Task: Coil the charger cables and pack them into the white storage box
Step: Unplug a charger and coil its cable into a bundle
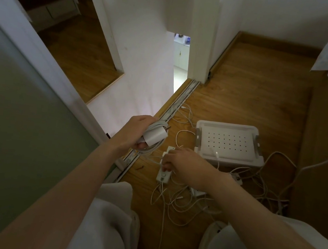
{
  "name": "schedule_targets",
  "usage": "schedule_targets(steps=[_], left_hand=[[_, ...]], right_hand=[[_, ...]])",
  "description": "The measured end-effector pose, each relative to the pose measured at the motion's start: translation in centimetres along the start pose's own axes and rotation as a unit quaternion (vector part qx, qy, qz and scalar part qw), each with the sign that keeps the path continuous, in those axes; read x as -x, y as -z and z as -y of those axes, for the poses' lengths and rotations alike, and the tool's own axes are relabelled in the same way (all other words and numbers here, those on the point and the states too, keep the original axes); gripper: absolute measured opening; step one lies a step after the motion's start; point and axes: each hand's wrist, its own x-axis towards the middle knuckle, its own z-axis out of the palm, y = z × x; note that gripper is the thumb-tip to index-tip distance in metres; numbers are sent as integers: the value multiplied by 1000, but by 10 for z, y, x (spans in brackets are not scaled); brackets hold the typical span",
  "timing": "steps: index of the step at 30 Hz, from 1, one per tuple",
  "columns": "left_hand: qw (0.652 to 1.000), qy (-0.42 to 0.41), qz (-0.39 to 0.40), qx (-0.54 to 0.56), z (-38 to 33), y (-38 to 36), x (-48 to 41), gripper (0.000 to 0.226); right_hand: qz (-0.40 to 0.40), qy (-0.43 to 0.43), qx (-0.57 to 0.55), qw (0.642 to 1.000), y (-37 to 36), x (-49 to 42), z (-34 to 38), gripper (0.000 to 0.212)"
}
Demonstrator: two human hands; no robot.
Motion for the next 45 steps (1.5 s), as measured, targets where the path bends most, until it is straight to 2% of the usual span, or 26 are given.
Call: schedule_targets(steps=[4,8,10,12,15,17,20,23,25,27,30,34,37,40,45], left_hand=[[999,5,-11,44,-7,-5,1,29],[997,5,-56,48,-11,-3,2,31],[995,8,-76,60,-11,4,3,30],[992,20,-66,110,-11,9,5,31],[977,13,-32,209,-14,2,8,33],[963,11,-34,266,-18,-12,6,32],[948,19,-50,314,-24,-31,4,30],[936,8,-13,352,-27,-32,3,33],[936,-1,8,351,-27,-26,2,35],[952,-5,-2,307,-26,-18,2,34],[982,-12,-39,182,-22,-11,0,28],[999,-27,14,30,-14,-11,-5,26],[995,-42,52,-74,-4,-14,-7,19],[971,-76,3,-228,8,-10,-9,17],[960,-82,7,-267,21,-8,-18,35]], right_hand=[[4,-33,28,999,-2,-3,0,42],[26,-98,116,988,-3,-1,-23,26],[40,-145,45,988,-3,2,-38,23],[-3,-163,-81,983,-1,4,-42,26],[-102,-116,-293,943,2,3,-17,52],[-119,-55,-391,911,1,-1,10,61],[-142,-1,-431,891,-12,-14,27,43],[-135,-36,-468,873,-7,-14,25,8],[-126,-49,-449,883,2,-10,18,25],[-110,-43,-392,912,9,-4,6,26],[-94,-66,-300,947,14,2,-12,30],[-105,-73,-82,988,22,8,-27,28],[-115,-98,36,988,25,12,-38,23],[-139,-165,-8,977,34,18,-48,25],[-199,-196,-138,950,37,17,-42,39]])
